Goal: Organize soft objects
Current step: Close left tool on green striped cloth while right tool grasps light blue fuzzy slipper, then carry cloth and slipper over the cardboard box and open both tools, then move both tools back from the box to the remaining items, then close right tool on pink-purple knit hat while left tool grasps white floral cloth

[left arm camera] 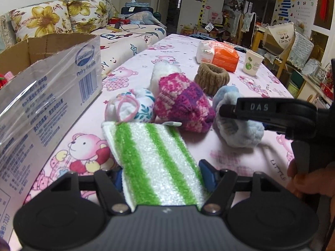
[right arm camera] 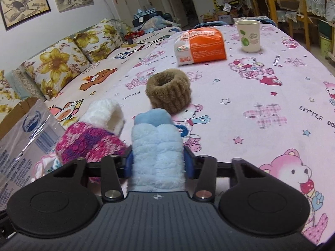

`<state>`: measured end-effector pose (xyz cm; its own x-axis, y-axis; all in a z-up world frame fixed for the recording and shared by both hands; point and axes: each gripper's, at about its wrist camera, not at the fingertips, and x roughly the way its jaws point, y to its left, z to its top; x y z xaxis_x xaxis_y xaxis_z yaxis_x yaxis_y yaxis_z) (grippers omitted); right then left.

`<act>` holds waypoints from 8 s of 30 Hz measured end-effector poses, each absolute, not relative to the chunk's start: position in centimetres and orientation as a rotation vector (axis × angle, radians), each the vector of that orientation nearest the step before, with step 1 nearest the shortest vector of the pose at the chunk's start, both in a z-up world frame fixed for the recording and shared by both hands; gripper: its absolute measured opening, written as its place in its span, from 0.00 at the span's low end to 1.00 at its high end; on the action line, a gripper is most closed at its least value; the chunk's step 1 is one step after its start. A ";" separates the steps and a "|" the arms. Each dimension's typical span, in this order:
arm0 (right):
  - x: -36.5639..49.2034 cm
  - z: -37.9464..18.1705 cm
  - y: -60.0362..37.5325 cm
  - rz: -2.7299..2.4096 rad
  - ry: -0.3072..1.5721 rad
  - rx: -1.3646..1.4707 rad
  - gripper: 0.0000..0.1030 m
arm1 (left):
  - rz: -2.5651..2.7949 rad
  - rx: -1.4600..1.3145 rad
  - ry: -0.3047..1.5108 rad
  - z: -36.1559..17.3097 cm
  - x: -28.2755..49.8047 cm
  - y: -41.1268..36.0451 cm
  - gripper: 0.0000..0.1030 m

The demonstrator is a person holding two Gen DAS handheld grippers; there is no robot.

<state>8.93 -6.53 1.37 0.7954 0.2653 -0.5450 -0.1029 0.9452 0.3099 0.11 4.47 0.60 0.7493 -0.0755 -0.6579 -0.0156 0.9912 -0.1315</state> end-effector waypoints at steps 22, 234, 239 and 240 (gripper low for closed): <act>7.7 2.4 -7.5 0.161 0.566 0.234 0.45 | -0.116 -0.199 0.645 2.4 0.6 5.2 0.23; 5.4 2.2 -6.2 0.321 0.686 0.431 1.00 | -0.120 -0.251 0.643 0.7 6.2 8.0 0.85; 5.4 3.0 -6.7 0.295 0.670 0.408 1.00 | -0.148 -0.264 0.671 0.3 6.0 7.7 0.68; 5.2 3.1 -6.9 0.296 0.667 0.417 1.00 | -0.160 -0.268 0.674 0.3 5.8 7.5 0.64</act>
